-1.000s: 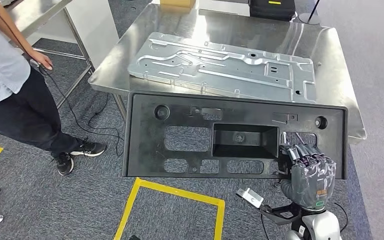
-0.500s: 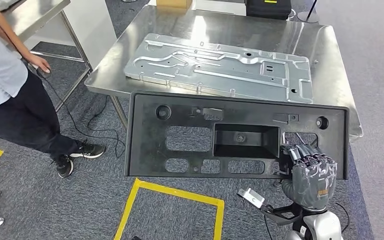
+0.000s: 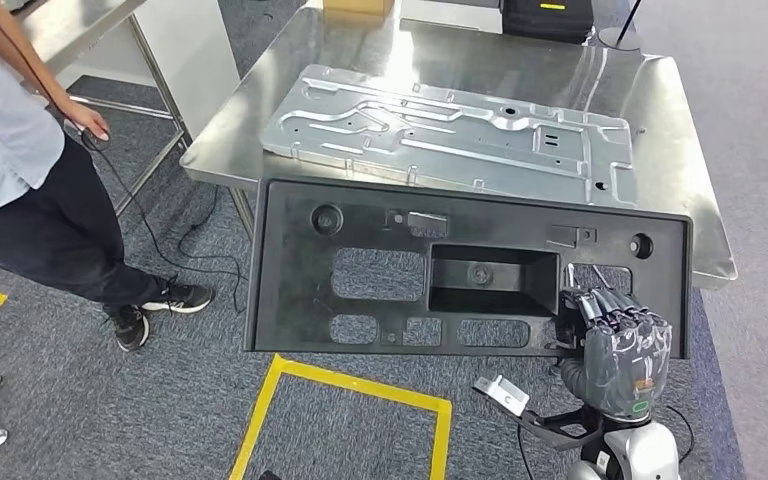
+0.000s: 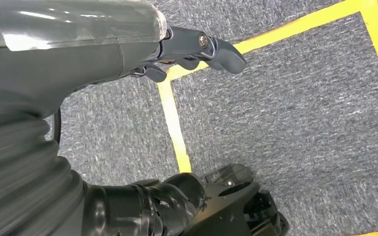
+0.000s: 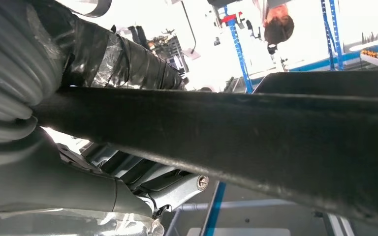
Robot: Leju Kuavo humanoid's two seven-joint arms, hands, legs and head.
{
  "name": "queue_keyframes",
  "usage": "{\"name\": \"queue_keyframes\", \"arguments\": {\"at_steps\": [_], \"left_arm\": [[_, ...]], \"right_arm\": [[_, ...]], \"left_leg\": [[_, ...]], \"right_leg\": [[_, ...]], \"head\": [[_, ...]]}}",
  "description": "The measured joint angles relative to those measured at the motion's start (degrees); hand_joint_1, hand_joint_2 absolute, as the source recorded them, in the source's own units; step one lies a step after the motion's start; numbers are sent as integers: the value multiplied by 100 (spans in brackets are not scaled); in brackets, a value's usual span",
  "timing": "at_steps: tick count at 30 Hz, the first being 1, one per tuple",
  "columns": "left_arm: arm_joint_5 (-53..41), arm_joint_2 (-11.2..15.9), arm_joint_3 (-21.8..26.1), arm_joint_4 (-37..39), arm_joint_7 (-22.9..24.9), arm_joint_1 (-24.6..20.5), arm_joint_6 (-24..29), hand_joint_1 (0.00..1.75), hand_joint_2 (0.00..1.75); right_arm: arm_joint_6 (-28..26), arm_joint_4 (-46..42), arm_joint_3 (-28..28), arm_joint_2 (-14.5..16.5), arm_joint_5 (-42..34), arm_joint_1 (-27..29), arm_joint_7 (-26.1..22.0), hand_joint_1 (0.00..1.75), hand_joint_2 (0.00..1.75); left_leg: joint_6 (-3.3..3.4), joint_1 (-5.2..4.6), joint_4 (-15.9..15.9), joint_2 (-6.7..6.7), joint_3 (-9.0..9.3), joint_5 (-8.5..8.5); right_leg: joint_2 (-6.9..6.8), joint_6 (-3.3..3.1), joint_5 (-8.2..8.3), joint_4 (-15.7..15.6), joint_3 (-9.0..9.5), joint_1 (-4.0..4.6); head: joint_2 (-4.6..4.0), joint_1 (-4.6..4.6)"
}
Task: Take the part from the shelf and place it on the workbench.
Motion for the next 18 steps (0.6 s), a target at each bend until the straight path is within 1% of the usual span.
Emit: {"name": "queue_keyframes", "arguments": {"at_steps": [2,3,4,5,6,8,9,10,11,12,13,14,15,16,18], "left_arm": [[3,-2,0,0,-1,4,4,0,175],[4,-3,0,0,-1,5,5,0,175],[4,-4,0,0,-3,5,8,0,175],[5,-4,0,0,-5,3,9,0,175],[6,-3,0,0,-7,3,11,0,175],[9,-3,0,0,-8,10,13,0,175],[11,-3,0,0,-7,17,13,0,175],[16,-3,0,0,-7,24,13,0,175],[23,-3,0,0,-7,27,13,0,175],[30,-3,0,0,-7,27,15,0,175],[37,-2,0,0,-8,25,17,0,175],[42,-2,0,0,-9,20,20,0,175],[45,-1,0,0,-11,17,22,0,175],[46,-1,0,0,-12,16,23,0,175],[49,-2,0,0,-14,20,23,0,175]], "right_arm": [[4,-1,3,0,-64,1,-14,175,175],[6,-1,4,0,-96,2,-21,175,175],[8,-1,5,-1,-123,0,-27,175,175],[9,-1,7,-1,-143,-2,-33,175,175],[10,-1,9,-2,-155,-3,-37,175,175],[11,-1,16,-2,-163,-2,-38,175,175],[13,-1,21,-2,-166,1,-38,175,175],[13,-1,27,-2,-168,2,-39,175,175],[14,-1,32,-2,-173,2,-42,175,175],[14,-1,38,-2,-180,2,-45,175,175],[14,-1,42,-2,-190,1,-52,175,175],[14,-1,43,-2,-198,-1,-59,175,175],[14,-1,44,-2,-205,-3,-65,175,175],[14,-1,44,-2,-210,-4,-69,175,175],[14,-1,44,-2,-214,-5,-74,175,175]], "left_leg": [[-57,-10,-5,1,-12,5],[-88,-5,-3,2,-15,-5],[-121,-2,45,4,-30,-49],[-150,1,188,5,-90,-152],[-175,9,453,7,-208,-314],[-214,22,1194,8,-554,-668],[-227,29,1483,8,-694,-755],[-235,35,1579,8,-747,-726],[-235,40,1457,9,-694,-595],[-229,45,1133,9,-544,-388],[-216,47,733,6,-358,-207],[-197,42,390,3,-197,-84],[-176,35,166,0,-96,-23],[-149,24,76,-3,-59,-26],[-78,18,48,-1,-56,-9]], "right_leg": [[9,-34,-7,-82,9,22],[9,-60,4,-99,16,7],[5,-92,16,-122,30,-10],[-1,-126,28,-146,44,-28],[-8,-152,36,-163,56,-43],[-16,-175,36,-161,50,-38],[-17,-175,34,-156,46,-36],[-14,-175,31,-148,44,-37],[-9,-172,25,-137,44,-39],[-3,-163,15,-122,47,-42],[3,-147,1,-106,48,-42],[9,-123,-14,-83,42,-31],[13,-95,-22,-69,34,-18],[17,-66,-23,-65,26,-8],[20,-3,-16,-77,21,-10]], "head": [[0,-2],[0,-3],[0,-2],[0,-5],[0,-8],[0,-13],[0,-13],[0,-13],[0,-13],[0,-13],[0,-13],[0,-11],[0,-9],[0,-7],[0,-5]]}}
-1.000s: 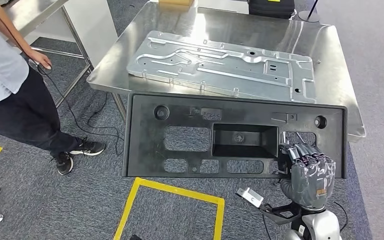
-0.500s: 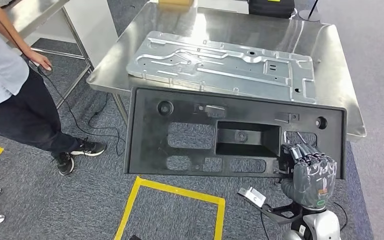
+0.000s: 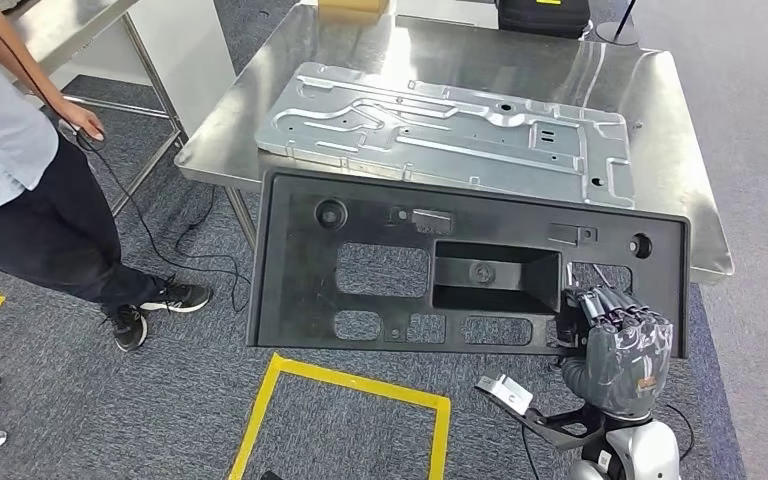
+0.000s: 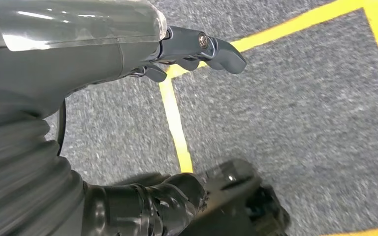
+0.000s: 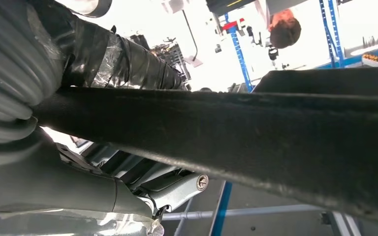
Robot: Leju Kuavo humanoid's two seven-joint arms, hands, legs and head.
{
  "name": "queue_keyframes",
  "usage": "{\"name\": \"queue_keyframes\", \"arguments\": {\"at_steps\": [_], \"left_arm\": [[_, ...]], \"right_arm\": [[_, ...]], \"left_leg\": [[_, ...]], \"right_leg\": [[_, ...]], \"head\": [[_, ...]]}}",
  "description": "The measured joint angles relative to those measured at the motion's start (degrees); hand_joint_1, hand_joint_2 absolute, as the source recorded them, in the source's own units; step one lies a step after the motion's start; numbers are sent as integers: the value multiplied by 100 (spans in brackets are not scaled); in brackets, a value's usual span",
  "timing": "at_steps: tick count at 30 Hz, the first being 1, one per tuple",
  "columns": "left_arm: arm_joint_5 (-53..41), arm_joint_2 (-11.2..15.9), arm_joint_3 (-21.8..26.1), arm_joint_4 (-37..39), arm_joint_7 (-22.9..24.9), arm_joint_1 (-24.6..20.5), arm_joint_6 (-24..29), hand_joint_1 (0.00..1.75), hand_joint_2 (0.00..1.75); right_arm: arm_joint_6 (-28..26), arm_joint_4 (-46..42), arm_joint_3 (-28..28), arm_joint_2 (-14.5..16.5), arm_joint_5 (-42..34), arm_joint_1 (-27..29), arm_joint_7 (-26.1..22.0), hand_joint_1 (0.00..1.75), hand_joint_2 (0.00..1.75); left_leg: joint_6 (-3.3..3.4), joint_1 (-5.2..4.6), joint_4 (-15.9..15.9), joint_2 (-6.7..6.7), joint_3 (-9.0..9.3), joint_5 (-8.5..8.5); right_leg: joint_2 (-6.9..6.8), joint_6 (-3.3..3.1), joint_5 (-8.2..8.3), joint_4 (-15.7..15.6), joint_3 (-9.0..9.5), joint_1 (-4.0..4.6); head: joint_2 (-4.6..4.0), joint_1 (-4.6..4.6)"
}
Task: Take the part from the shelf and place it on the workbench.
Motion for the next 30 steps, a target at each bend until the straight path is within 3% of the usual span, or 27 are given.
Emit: {"name": "queue_keyframes", "arguments": {"at_steps": [2,3,5,6,7,8,9,10,12,14,17,18,21,22,23,24,25,27,30], "left_arm": [[1,0,0,0,-1,-3,5,0,175],[1,-1,0,0,-1,-8,9,0,175],[1,-2,0,0,-1,-8,15,0,175],[1,-2,0,0,0,-3,15,0,175],[2,-2,0,0,1,1,16,0,175],[2,-2,0,0,1,1,16,0,175],[2,-2,0,0,1,0,17,0,175],[2,-4,0,0,1,-2,17,0,175],[2,-9,0,0,1,-4,17,0,175],[2,-10,0,0,1,-1,19,0,175],[-1,-8,0,0,1,-6,23,0,175],[-1,-5,0,0,2,-9,25,0,175],[-2,-4,0,0,11,-3,26,0,175],[-1,-4,0,0,13,0,26,0,175],[0,-3,0,0,14,2,27,0,175],[1,-3,0,0,13,1,27,0,175],[3,-2,0,0,13,-1,28,0,175],[9,-2,0,0,8,-4,31,0,175],[16,-2,0,0,-2,1,34,0,175]], "right_arm": [[0,0,2,0,-3,-3,-10,175,175],[1,0,3,-1,-5,-5,-16,175,175],[2,2,5,-3,-11,-3,-25,175,175],[3,5,5,-4,-14,2,-27,175,175],[4,10,6,-4,-19,6,-30,175,175],[6,14,6,-4,-24,6,-32,175,175],[10,17,6,-4,-33,3,-36,175,175],[16,17,5,-4,-42,-2,-42,175,175],[31,17,6,-4,-58,-17,-56,175,175],[47,17,7,-4,-71,-24,-62,175,175],[69,17,7,-6,-86,-27,-62,175,175],[74,17,7,-7,-89,-28,-62,175,175],[78,22,7,-9,-89,-24,-62,175,175],[80,27,7,-9,-90,-22,-62,175,175],[83,32,7,-9,-91,-21,-62,175,175],[85,36,7,-9,-95,-21,-63,175,175],[87,38,7,-9,-101,-22,-63,175,175],[89,38,7,-9,-113,-26,-64,175,175],[92,39,7,-9,-128,-26,-64,175,175]], "left_leg": [[83,12,-52,7,19,35],[119,21,-76,13,27,50],[152,9,-81,20,24,53],[157,1,-79,22,22,51],[159,-6,-76,22,24,49],[159,-12,-73,21,29,47],[157,-18,-71,19,38,43],[150,-22,-70,18,48,37],[117,-46,-55,20,47,23],[70,-58,-50,35,32,16],[-19,-52,72,51,-6,-78],[-50,-46,278,49,-92,-211],[-121,-4,1292,47,-559,-713],[-140,10,1484,47,-654,-750],[-154,24,1476,48,-656,-676],[-161,37,1253,47,-553,-506],[-161,51,874,35,-373,-295],[-137,58,230,-27,-60,-64],[-48,26,40,-45,9,-41]], "right_leg": [[-5,52,-110,133,-54,-21],[-8,71,-250,349,-150,-28],[-13,98,-607,1066,-485,-32],[-13,106,-710,1380,-640,-32],[-13,107,-712,1537,-721,-32],[-13,98,-601,1467,-693,-31],[-15,79,-414,1198,-567,-29],[-25,48,-211,805,-381,-21],[-76,-21,14,160,-86,29],[-97,-59,19,-17,-25,74],[-67,-130,56,-81,10,30],[-67,-160,69,-106,28,11],[-69,-198,71,-111,32,6],[-66,-200,68,-104,31,6],[-57,-197,62,-94,29,4],[-45,-186,53,-78,30,-1],[-30,-169,37,-55,31,-7],[0,-114,6,1,8,-1],[32,-20,15,19,-27,8]], "head": [[0,2],[0,4],[0,4],[0,5],[0,4],[0,4],[0,4],[0,5],[0,4],[0,2],[0,-3],[0,-7],[0,-15],[0,-15],[0,-15],[0,-16],[0,-15],[0,-13],[0,-9]]}}
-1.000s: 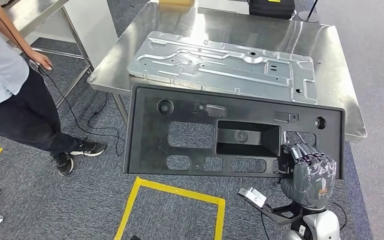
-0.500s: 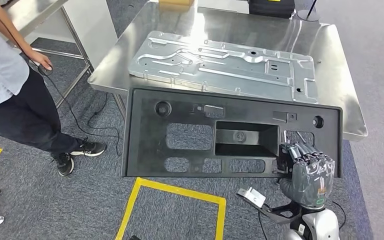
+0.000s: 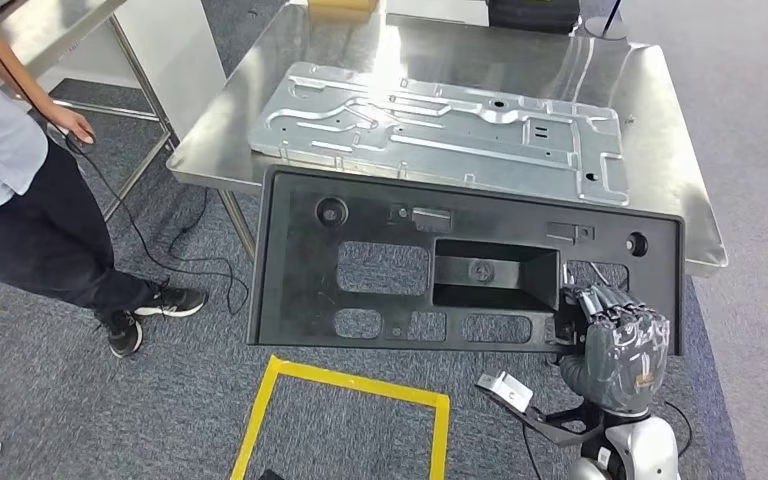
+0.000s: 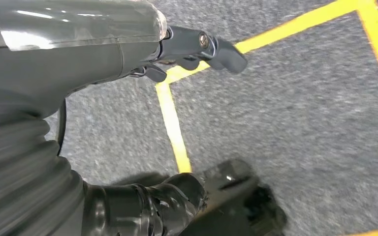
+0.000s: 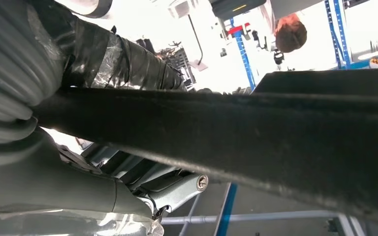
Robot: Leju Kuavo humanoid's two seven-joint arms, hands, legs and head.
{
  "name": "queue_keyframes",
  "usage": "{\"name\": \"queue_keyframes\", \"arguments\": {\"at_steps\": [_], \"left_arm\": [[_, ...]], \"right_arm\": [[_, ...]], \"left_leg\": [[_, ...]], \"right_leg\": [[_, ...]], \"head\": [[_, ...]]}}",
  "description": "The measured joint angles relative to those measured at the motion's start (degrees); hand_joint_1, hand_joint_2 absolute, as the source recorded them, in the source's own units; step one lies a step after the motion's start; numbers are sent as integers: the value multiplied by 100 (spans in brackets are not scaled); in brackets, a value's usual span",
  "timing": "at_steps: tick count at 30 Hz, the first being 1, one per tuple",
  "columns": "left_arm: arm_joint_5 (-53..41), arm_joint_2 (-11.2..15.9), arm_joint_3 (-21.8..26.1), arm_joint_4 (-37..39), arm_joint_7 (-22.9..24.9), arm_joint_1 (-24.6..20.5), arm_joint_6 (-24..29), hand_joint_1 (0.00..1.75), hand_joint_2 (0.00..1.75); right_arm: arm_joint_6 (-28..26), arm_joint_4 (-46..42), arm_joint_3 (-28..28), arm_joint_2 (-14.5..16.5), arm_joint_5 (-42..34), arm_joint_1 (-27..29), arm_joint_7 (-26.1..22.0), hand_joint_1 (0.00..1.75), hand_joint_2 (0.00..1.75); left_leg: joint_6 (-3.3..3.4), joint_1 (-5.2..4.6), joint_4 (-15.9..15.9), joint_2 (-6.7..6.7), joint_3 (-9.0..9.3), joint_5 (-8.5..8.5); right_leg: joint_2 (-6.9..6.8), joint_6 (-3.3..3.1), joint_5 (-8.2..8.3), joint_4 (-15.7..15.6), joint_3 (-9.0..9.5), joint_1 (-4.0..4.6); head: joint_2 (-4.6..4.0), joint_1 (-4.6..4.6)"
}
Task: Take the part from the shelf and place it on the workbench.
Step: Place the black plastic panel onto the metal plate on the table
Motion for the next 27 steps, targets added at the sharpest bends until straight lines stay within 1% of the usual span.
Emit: {"name": "queue_keyframes", "arguments": {"at_steps": [1,2,3,4,5,6,7,8,9,10,11,12,13,14,15,16,17,18,19,21,22,23,24,25,26,27], "left_arm": [[1,0,0,0,0,1,1,0,175],[2,1,0,0,0,-2,3,0,175],[1,1,0,0,0,-9,4,0,175],[1,0,0,0,0,-14,5,0,175],[0,-1,0,0,0,-14,5,0,175],[0,-1,0,0,0,-10,5,0,175],[1,-1,0,0,0,-5,5,0,175],[1,-1,0,0,0,-1,5,0,175],[2,-1,0,0,-1,-2,3,0,175],[2,-3,0,0,-1,-4,2,0,175],[2,-6,0,0,-2,-7,0,0,175],[2,-8,0,0,-2,-8,-1,0,175],[2,-9,0,0,-2,-6,-1,0,175],[3,-10,0,0,-2,-4,-2,0,175],[5,-10,0,0,-2,-3,-2,0,175],[8,-10,0,0,-3,-4,-3,0,175],[11,-10,0,0,-3,-6,-3,0,175],[15,-9,0,0,-4,-9,-2,0,175],[17,-8,0,0,-4,-10,-2,0,175],[20,-7,0,0,-4,-5,-1,0,175],[22,-6,0,0,-4,0,-1,0,175],[26,-5,0,0,-4,5,-1,0,175],[29,-4,0,0,-4,7,-1,0,175],[33,-3,0,0,-4,7,-1,0,175],[34,-2,0,0,-4,5,-1,0,175],[33,-1,0,0,-4,1,-1,0,175]], "right_arm": [[0,0,0,-1,-2,1,0,175,175],[0,-1,0,-1,-2,-1,-1,175,175],[0,-1,0,-2,-2,-5,-3,175,175],[0,0,0,-3,-2,-5,-6,175,175],[0,2,0,-4,-3,-3,-8,175,175],[0,5,0,-5,-4,3,-9,175,175],[0,9,0,-6,-5,12,-9,175,175],[1,12,0,-7,-7,19,-9,175,175],[1,14,0,-8,-7,22,-9,175,175],[2,14,0,-9,-7,22,-9,175,175],[2,14,0,-9,-7,19,-9,175,175],[2,13,0,-9,-7,14,-10,175,175],[2,11,0,-9,-6,10,-10,175,175],[2,11,0,-9,-6,9,-11,175,175],[3,10,0,-9,-6,10,-11,175,175],[5,9,0,-9,-6,14,-10,175,175],[8,9,0,-9,-7,14,-10,175,175],[11,9,0,-10,-7,12,-10,175,175],[13,9,0,-10,-8,11,-10,175,175],[14,9,0,-9,-12,12,-11,175,175],[14,9,0,-9,-14,16,-11,175,175],[15,9,0,-9,-15,19,-11,175,175],[15,9,0,-9,-15,22,-11,175,175],[15,9,0,-9,-15,23,-13,175,175],[15,9,0,-9,-10,24,-19,175,175],[14,9,0,-9,6,23,-26,175,175]], "left_leg": [[41,3,-23,18,8,17],[84,11,-56,35,22,37],[124,21,-90,54,35,57],[154,24,-111,73,44,69],[170,17,-118,90,45,71],[180,9,-117,109,41,71],[182,1,-116,127,40,69],[183,-6,-114,143,42,67],[182,-9,-112,157,48,64],[177,-12,-111,169,58,58],[168,-18,-109,180,68,51],[152,-30,-101,191,72,41],[130,-41,-97,206,72,35],[108,-51,-95,226,69,31],[82,-57,-98,249,70,29],[53,-58,-82,269,68,14],[20,-57,-20,262,54,-33],[-11,-53,125,236,2,-135],[-39,-47,383,197,-106,-294],[-79,-33,1083,140,-425,-662],[-93,-27,1373,135,-563,-768],[-103,-20,1497,134,-627,-768],[-108,-10,1408,134,-588,-656],[-107,0,1115,132,-451,-456],[-99,8,716,122,-268,-258],[-86,6,353,108,-101,-116]], "right_leg": [[5,29,-3,-3,1,-6],[4,56,-45,41,-14,-11],[0,78,-145,182,-75,-13],[-6,96,-303,450,-198,-16],[-12,111,-486,814,-371,-16],[-14,123,-635,1182,-553,-17],[-16,130,-702,1445,-686,-19],[-21,129,-660,1511,-724,-21],[-28,118,-511,1345,-647,-20],[-51,98,-304,1005,-478,-16],[-104,69,-134,608,-280,-1],[-153,39,-16,263,-116,23],[-194,12,32,50,-19,46],[-211,-8,23,-36,10,68],[-188,-26,26,-53,4,79],[-165,-54,39,-68,10,61],[-140,-83,53,-89,22,43],[-123,-121,68,-113,35,24],[-106,-153,81,-133,48,7],[-67,-186,84,-133,40,13],[-41,-189,84,-128,35,15],[-15,-189,83,-119,31,15],[9,-186,79,-106,30,13],[31,-179,70,-88,30,11],[51,-164,55,-65,28,8],[66,-140,37,-32,18,18]], "head": [[0,0],[0,2],[0,4],[0,7],[0,8],[0,7],[0,7],[0,7],[0,7],[0,7],[0,7],[0,6],[0,5],[0,4],[0,2],[0,2],[0,2],[0,-1],[0,-3],[0,-7],[0,-6],[0,-6],[0,-7],[0,-7],[0,-7],[0,-7]]}}
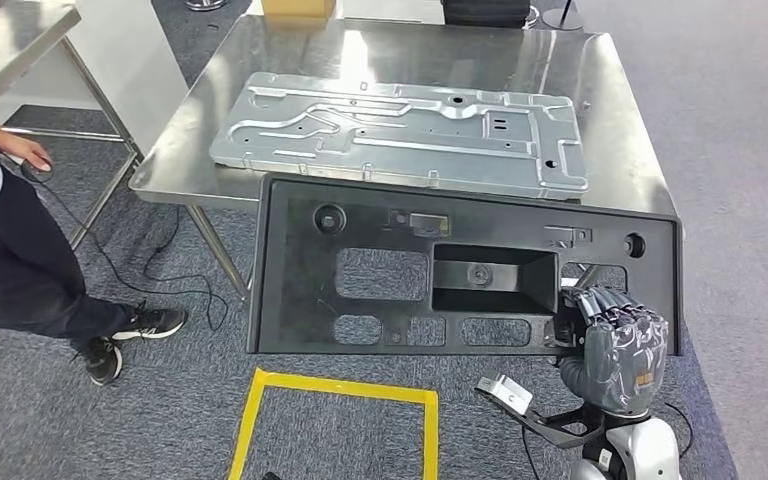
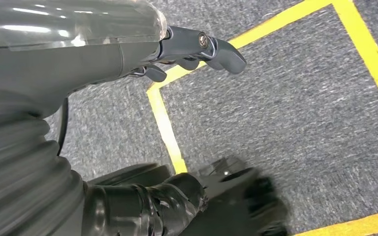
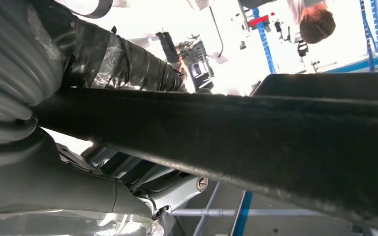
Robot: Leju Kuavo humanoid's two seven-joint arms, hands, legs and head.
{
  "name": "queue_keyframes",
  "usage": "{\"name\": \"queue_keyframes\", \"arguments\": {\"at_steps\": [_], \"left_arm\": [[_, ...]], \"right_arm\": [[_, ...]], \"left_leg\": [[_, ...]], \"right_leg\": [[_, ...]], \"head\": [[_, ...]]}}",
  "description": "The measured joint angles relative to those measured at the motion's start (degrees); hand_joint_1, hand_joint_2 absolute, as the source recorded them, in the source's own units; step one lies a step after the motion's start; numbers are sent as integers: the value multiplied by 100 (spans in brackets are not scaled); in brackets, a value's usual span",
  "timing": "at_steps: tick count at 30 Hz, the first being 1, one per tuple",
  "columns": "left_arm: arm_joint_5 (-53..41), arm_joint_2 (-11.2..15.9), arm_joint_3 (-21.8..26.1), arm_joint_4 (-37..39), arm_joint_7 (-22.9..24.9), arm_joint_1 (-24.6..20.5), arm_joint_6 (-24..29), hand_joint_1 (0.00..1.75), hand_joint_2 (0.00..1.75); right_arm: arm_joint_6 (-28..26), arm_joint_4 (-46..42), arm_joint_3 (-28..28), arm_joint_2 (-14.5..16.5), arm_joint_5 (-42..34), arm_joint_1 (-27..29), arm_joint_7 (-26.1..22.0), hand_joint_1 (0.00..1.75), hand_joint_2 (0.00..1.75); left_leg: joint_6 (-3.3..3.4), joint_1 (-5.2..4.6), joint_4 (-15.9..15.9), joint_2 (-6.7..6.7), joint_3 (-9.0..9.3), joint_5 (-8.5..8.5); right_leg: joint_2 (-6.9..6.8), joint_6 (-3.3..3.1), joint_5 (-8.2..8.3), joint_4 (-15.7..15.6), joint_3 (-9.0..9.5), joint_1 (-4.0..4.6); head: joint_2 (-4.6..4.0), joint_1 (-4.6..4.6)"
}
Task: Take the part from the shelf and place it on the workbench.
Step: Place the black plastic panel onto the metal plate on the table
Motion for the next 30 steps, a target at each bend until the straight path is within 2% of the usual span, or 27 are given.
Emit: {"name": "queue_keyframes", "arguments": {"at_steps": [1,2,4,6,7,9,10,11,12,13,14,16,17,18,21,23,25,26,27,28,30], "left_arm": [[-5,1,0,0,1,-7,0,0,175],[-11,1,0,0,2,-11,0,0,175],[-30,2,0,0,8,-12,-1,0,175],[-46,4,0,0,15,-18,-1,0,175],[-52,5,0,0,17,-25,-1,0,175],[-56,5,0,0,12,-30,-1,0,175],[-59,7,0,0,5,-26,-5,0,175],[-71,10,0,0,-10,-21,-17,0,175],[-88,13,0,0,-32,-20,-36,0,175],[-104,16,0,0,-58,-21,-61,0,175],[-124,17,0,0,-84,-22,-86,0,175],[-144,19,0,0,-113,-25,-141,0,175],[-154,20,0,0,-123,-24,-167,0,175],[-159,22,0,0,-134,-23,-191,0,175],[-168,25,0,0,-167,-28,-225,0,175],[-174,28,0,0,-180,-32,-252,0,175],[-177,31,0,0,-186,-26,-279,0,175],[-178,32,0,0,-187,-20,-287,0,175],[-178,33,0,0,-187,-16,-291,0,175],[-178,34,0,0,-186,-15,-291,0,175],[-181,35,0,0,-185,-21,-291,0,175]], "right_arm": [[-1,0,0,-1,31,0,-12,175,175],[-3,0,0,-1,91,1,-27,175,175],[-10,0,0,-2,268,2,-64,175,175],[-21,2,3,-1,507,4,-85,175,175],[-26,4,5,-2,601,4,-82,175,175],[-33,22,11,-1,672,10,-56,175,175],[-36,35,13,-1,663,18,-41,175,175],[-39,46,15,-1,650,26,-30,175,175],[-43,54,17,-2,637,31,-25,175,175],[-48,58,17,-2,626,33,-24,175,175],[-54,59,17,-2,618,33,-24,175,175],[-66,60,17,-2,598,30,-24,175,175],[-70,61,17,-2,579,32,-24,175,175],[-73,61,17,-3,557,35,-24,175,175],[-74,61,20,-6,494,39,-26,175,175],[-72,61,33,-8,467,31,-31,175,175],[-72,62,59,-9,451,25,-42,175,175],[-73,62,75,-9,447,26,-51,175,175],[-74,63,91,-9,447,24,-62,175,175],[-75,63,109,-9,448,21,-72,175,175],[-80,63,133,-9,454,6,-86,175,175]], "left_leg": [[21,-4,-245,-15,111,77],[48,-12,-355,-29,155,88],[117,-24,-377,-32,155,104],[199,-16,-430,-19,165,148],[239,-6,-455,-10,170,167],[279,-6,-466,4,165,176],[285,-7,-465,11,161,175],[284,-9,-463,17,160,174],[282,-9,-462,21,162,172],[277,-9,-461,22,170,169],[268,-8,-460,23,181,162],[224,-30,-451,24,190,146],[196,-40,-448,26,188,142],[165,-48,-449,30,185,143],[69,-37,-383,34,166,74],[28,-23,45,22,-19,-200],[8,-15,743,17,-347,-522],[2,-12,983,17,-464,-581],[1,-11,1033,18,-493,-531],[8,-10,870,17,-421,-382],[49,-13,174,5,-90,-26]], "right_leg": [[14,29,-10,23,-13,6],[23,62,-12,35,-28,11],[33,124,3,26,-45,8],[-6,181,-78,123,-87,-9],[-31,208,-203,310,-170,-16],[-67,249,-550,978,-485,-25],[-68,264,-673,1311,-646,-29],[-69,273,-697,1501,-741,-34],[-70,276,-614,1483,-735,-41],[-76,272,-444,1262,-626,-47],[-91,259,-238,886,-436,-52],[-126,216,-13,226,-107,-27],[-134,191,11,57,-31,-11],[-131,165,-13,18,-22,8],[-117,61,16,-37,-8,-17],[-119,-9,33,-70,13,-35],[-119,-43,29,-63,5,-20],[-116,-47,26,-55,2,-12],[-111,-50,20,-44,0,-8],[-104,-48,13,-30,0,-5],[-91,-27,-9,1,2,0]], "head": [[0,2],[0,4],[0,7],[0,8],[0,8],[0,10],[0,9],[0,10],[0,10],[0,9],[0,10],[0,8],[0,8],[0,6],[0,5],[0,2],[0,1],[0,2],[0,1],[0,1],[0,2]]}}
